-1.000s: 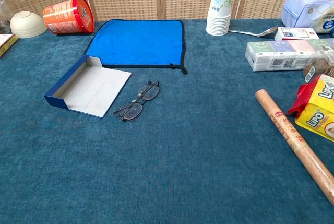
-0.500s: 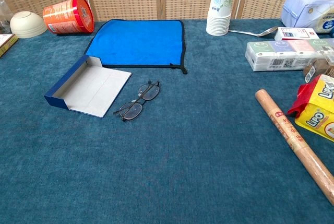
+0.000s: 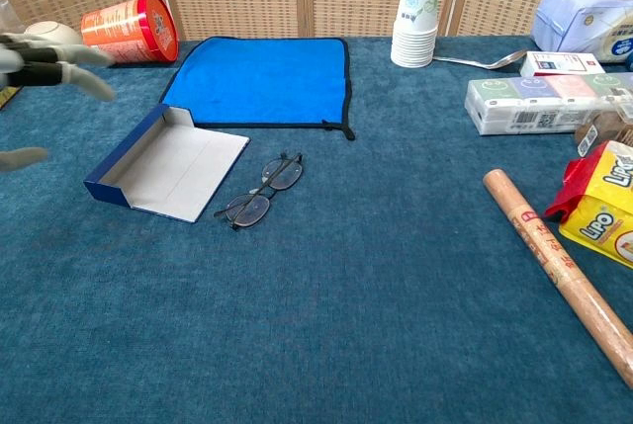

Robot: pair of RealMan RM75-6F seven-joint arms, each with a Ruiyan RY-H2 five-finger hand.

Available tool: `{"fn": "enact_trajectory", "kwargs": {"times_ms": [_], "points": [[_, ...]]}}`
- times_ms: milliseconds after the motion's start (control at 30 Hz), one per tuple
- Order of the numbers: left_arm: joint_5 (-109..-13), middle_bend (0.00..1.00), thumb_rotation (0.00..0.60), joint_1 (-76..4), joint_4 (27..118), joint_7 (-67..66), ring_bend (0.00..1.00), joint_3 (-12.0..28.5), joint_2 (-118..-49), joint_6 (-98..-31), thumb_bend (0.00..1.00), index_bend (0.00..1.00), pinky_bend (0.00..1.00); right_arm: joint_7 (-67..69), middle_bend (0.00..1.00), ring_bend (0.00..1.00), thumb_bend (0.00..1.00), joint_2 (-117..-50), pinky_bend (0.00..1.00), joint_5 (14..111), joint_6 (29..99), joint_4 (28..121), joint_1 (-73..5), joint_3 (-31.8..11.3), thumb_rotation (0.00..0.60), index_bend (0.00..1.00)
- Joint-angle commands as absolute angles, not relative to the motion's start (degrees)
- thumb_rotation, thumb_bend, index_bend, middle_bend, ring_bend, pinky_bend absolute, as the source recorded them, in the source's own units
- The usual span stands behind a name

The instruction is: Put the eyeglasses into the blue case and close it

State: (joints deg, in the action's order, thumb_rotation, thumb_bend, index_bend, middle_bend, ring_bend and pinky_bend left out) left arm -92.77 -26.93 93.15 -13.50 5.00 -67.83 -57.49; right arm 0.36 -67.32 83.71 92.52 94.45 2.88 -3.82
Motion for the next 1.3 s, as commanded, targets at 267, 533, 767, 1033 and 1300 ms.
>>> {"fn": "enact_trajectory", "kwargs": {"times_ms": [267,533,767,1033,1300], "points": [[-95.92,0.00,0.600,-37.30,81.25,-13.63,0.00,6.90,-79.00,-51.24,0.38,0.11,0.00,0.40,0.04,0.00,0.38,-66.19,0.05,83.16,94.75,95.48,4.58,-4.15,0.600,0.00],[-97.66,0.00,0.600,-43.12,74.02,-9.29,0.00,6.15,-84.60,-48.55,0.38,0.12,0.00,1.23,0.04,0.00,0.38,-65.28,0.05,82.78,97.69,95.68,6.70,-4.49,0.600,0.00],[-98.98,0.00,0.600,-46.74,70.60,-9.50,0.00,4.88,-87.41,-46.52,0.38,0.12,0.00,1.58,0.04,0.00,0.38,-64.77,0.05,82.50,98.91,95.76,7.94,-4.53,0.600,0.00],[-99.70,0.00,0.600,-49.95,66.73,-11.47,0.00,3.68,-90.78,-45.06,0.38,0.09,0.00,1.39,0.04,0.00,0.38,-64.76,0.05,82.51,99.89,95.98,8.76,-4.82,0.600,0.00],[-99.39,0.00,0.600,-51.38,64.14,-12.89,0.00,2.73,-92.84,-45.15,0.38,0.08,0.00,1.52,0.04,0.00,0.38,-64.44,0.05,82.41,100.64,96.15,9.54,-5.10,0.600,0.00]]}}
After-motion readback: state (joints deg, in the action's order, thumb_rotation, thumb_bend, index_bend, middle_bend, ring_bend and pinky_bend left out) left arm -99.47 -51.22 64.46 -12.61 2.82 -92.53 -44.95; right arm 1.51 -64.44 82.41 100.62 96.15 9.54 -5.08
